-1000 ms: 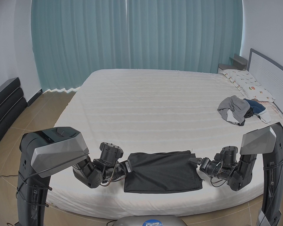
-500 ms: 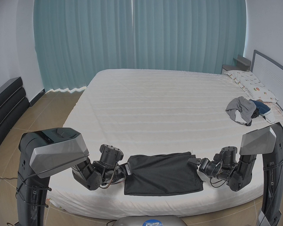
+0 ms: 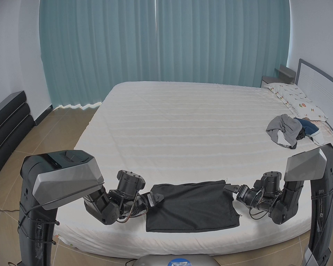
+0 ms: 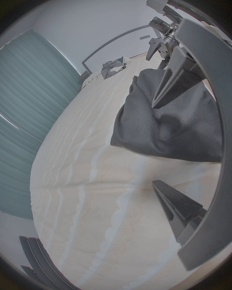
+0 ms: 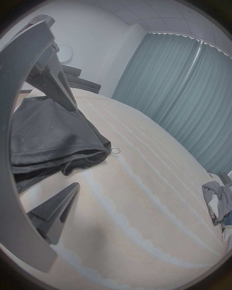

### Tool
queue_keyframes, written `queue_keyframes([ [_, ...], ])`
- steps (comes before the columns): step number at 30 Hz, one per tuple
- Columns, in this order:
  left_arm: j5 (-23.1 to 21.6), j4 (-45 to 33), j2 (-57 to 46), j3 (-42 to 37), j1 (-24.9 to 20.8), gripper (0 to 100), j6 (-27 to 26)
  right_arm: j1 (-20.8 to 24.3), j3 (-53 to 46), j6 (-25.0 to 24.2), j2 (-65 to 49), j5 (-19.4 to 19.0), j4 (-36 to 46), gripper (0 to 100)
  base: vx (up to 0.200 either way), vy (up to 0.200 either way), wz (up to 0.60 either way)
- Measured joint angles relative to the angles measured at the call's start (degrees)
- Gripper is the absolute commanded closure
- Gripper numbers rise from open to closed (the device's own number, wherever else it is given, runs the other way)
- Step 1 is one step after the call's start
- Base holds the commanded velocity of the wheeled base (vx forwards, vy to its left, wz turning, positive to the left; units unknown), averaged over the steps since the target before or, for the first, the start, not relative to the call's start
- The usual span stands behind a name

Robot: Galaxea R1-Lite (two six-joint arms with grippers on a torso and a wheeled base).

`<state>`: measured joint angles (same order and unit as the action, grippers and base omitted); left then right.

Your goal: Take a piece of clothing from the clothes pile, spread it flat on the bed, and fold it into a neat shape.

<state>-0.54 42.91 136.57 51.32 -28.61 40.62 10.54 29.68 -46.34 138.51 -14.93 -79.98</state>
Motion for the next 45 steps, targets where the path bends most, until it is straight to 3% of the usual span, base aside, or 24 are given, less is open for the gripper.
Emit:
queue_keyframes([
  [7, 0.38, 0.24, -3.16, 0.77, 1.17, 0, 2.84, 0.12, -2.27, 0.41, -1.85, 0.18, 0.22, 0, 0.0, 0.0, 0.0],
  [17, 6.58, 1.62, -7.91, -1.52, 1.9, 0, 0.51, 1.24, -11.25, 1.62, -8.46, 2.73, -1.33, 0, 0.0, 0.0, 0.0],
  [24, 9.78, 8.22, -15.82, -8.68, 4.83, 0, -1.87, 1.44, -19.36, 4.46, -16.74, 6.21, -2.32, 0, 0.0, 0.0, 0.0],
  [32, 10.63, 9.89, -30.07, -17.46, 8.98, 0, -5.1, 1.05, -26.97, 8.16, -28.81, 12.51, -4.16, 0, 0.0, 0.0, 0.0],
  [36, 10.8, 9.86, -37.16, -21.07, 9.85, 0, -6.79, 0.67, -28.21, 11.45, -37.16, 14.82, 0.06, 0, 0.0, 0.0, 0.0],
  [45, 14.17, 8.3, -52.35, -28.92, 10.67, 0, -13.17, -0.02, -28.67, 18.83, -61.48, 16.52, 20.54, 0, 0.0, 0.0, 0.0],
])
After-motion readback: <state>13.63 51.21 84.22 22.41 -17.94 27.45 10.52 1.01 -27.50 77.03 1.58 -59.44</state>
